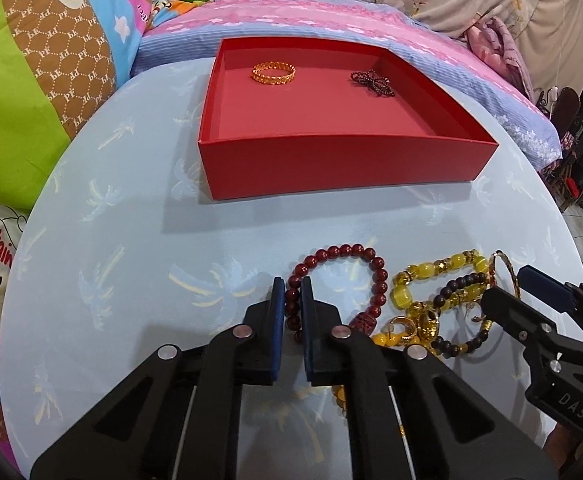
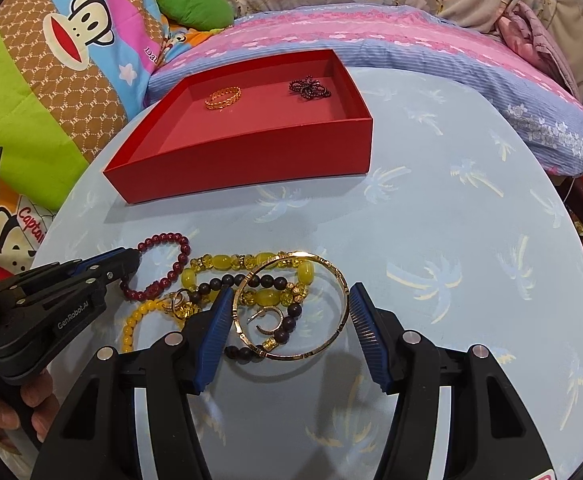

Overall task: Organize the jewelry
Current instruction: 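Grasp the thin gold bangle with the right tool while the left tool grasps the dark red bead bracelet, then carry both bracelets into the red box and open both tools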

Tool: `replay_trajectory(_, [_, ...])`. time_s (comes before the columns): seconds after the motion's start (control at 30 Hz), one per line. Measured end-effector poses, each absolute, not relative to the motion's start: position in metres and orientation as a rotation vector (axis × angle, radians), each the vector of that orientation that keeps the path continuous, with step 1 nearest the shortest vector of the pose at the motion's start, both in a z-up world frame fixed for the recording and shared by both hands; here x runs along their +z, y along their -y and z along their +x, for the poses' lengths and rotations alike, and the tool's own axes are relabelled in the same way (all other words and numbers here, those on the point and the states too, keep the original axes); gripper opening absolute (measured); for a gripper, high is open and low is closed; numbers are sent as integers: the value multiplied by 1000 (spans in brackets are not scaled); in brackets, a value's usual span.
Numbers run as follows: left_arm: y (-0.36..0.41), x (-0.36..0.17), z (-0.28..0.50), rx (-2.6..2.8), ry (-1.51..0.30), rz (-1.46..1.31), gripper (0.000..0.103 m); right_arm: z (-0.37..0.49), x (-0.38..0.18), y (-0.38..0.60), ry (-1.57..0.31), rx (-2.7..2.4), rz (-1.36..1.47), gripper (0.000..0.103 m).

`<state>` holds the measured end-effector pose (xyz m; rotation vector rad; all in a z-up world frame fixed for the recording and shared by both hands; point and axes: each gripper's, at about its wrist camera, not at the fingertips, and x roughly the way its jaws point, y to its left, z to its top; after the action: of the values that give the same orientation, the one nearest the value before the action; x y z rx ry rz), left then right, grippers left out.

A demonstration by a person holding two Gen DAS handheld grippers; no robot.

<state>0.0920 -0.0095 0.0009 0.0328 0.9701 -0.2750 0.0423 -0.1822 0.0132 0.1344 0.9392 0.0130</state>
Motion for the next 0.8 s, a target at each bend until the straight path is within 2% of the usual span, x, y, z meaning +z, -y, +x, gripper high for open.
replay_trajectory(0.33, [14, 55, 102, -343, -890, -22, 8, 65, 47, 187, -873, 34, 147, 57])
replay_trajectory(0.57, [19, 92, 140, -369, -828, -63, 8, 114, 84, 194, -795, 49, 124, 57])
replay_trajectory(0.8, [29, 108, 191, -366, -777, -71, 8, 173, 90, 198, -795, 60, 136, 57])
